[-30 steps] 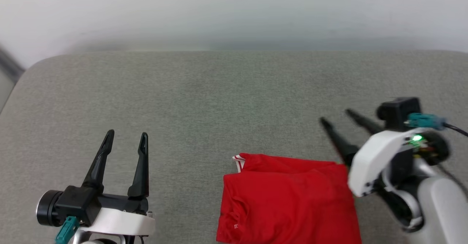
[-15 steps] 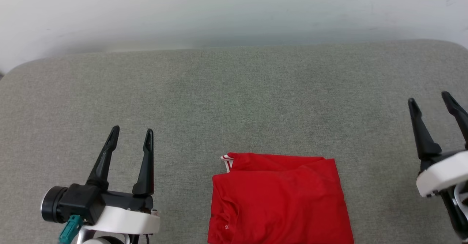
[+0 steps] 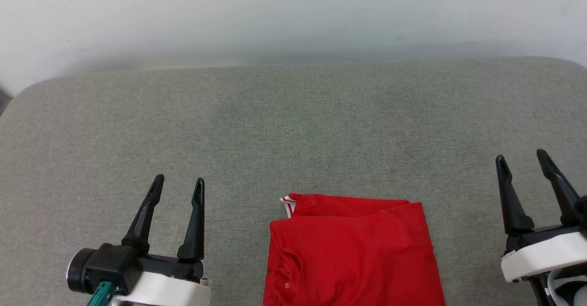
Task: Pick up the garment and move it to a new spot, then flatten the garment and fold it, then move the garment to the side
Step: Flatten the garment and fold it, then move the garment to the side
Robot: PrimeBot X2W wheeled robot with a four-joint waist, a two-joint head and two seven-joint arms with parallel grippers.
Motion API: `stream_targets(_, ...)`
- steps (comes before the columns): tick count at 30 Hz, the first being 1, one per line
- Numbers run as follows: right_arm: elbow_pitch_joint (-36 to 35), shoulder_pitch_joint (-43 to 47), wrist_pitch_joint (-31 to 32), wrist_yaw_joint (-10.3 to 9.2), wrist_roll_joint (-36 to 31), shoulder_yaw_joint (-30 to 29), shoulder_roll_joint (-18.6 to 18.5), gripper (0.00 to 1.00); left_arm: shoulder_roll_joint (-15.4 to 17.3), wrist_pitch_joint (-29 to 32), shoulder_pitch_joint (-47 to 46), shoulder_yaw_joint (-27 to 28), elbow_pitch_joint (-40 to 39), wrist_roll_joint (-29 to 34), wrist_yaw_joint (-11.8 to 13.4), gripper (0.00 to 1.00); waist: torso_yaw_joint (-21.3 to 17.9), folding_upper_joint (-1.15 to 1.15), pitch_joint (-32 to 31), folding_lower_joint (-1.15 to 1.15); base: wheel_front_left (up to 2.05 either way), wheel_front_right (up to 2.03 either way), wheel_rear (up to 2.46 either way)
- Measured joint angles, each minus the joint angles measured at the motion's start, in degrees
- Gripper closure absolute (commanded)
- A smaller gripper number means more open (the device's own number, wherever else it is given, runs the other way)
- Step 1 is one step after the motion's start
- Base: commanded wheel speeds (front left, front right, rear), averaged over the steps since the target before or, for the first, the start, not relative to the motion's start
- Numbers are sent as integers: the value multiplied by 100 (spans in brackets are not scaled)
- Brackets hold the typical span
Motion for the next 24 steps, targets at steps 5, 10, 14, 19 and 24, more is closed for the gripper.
stream_targets(5,-83,35,123,0,-41,56,36,0,1,0,1,11,-15,4,0,0,26,0,-12,0,0,0,0)
stream_targets(10,-169,131,493,0,-9,187,-44,0,13,0,-5,0,-16,33,0,0,57,0,50,0,0,0,0)
stream_targets(14,-355,251,1279,1,77,403,-256,0,15,0,-44,-71,-36,76,0,0,92,0,137,0,0,0,0)
stream_targets(19,-636,372,2978,0,637,659,-367,0,3,0,-163,-108,-97,76,0,0,163,0,286,0,0,0,0)
stream_targets(24,-872,475,4623,0,992,704,-147,0,-2,0,-226,-123,-78,101,0,0,258,0,427,0,0,0,0)
